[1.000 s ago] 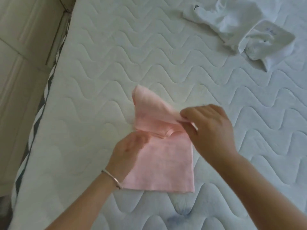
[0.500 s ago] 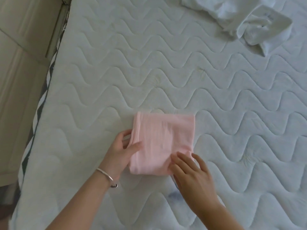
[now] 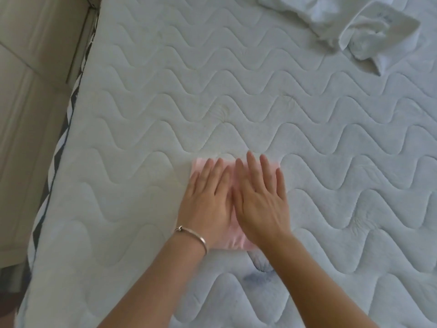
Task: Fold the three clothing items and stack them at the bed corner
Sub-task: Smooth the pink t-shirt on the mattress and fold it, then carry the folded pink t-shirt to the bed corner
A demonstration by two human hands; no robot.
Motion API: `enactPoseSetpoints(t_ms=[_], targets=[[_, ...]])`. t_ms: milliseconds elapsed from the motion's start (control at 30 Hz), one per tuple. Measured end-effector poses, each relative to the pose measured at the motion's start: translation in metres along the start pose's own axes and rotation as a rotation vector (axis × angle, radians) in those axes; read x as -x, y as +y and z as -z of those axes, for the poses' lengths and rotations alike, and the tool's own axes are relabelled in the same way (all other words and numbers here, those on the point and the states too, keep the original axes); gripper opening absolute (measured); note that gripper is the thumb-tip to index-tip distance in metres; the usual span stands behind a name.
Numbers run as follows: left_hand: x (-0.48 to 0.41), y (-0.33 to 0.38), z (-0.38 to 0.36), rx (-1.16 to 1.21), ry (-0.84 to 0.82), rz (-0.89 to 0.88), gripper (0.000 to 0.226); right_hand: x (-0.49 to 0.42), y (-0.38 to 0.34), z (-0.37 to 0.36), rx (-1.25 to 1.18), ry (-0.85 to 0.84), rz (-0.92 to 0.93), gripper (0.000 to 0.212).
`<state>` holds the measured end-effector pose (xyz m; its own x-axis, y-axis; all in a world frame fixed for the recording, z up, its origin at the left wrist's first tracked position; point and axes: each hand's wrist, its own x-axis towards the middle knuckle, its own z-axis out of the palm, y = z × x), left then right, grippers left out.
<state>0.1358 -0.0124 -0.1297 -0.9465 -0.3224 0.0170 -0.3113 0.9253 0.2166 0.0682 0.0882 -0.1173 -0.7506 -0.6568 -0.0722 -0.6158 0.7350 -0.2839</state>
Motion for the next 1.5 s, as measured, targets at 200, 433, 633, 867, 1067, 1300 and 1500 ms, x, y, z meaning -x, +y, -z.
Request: enactPoseSetpoints(t_ms=[200, 433, 633, 867, 1067, 1300, 1500], targets=[[0.004, -0.022, -0.032, -0.043, -0.078, 0.006, 0.055, -0.004, 0.027, -0.032, 0.038, -0.177, -0.037, 0.063], [0.007, -0.031, -0.036, 0.119, 0.05, 0.08, 0.056, -0.003, 0.03, -0.033, -0.037, -0.182, -0.069, 0.063], [0.012, -0.028, -0.026, 0.327, -0.006, 0.484, 0.089, 0.012, 0.023, -0.022, -0.204, -0.196, -0.355, 0.072], [0.019, -0.022, -0.009, 0.588, -0.066, 0.48, 0.064, 0.028, 0.015, -0.005, -0.711, -0.035, -0.474, 0.065], [0.009, -0.02, 0.007, 0.828, 0.048, 0.782, 0.061, 0.015, 0.021, 0.009, -0.918, -0.011, -0.823, 0.043], [0.009, -0.029, 0.026, 1.287, -0.343, 1.013, 0.04, 0.019, 0.019, 0.027, -0.847, -0.176, -0.774, 0.017], [0.018, -0.002, 0.088, 1.288, -0.41, 0.799, 0.039, 0.061, 0.012, 0.086, -0.896, -0.03, -0.813, 0.005]])
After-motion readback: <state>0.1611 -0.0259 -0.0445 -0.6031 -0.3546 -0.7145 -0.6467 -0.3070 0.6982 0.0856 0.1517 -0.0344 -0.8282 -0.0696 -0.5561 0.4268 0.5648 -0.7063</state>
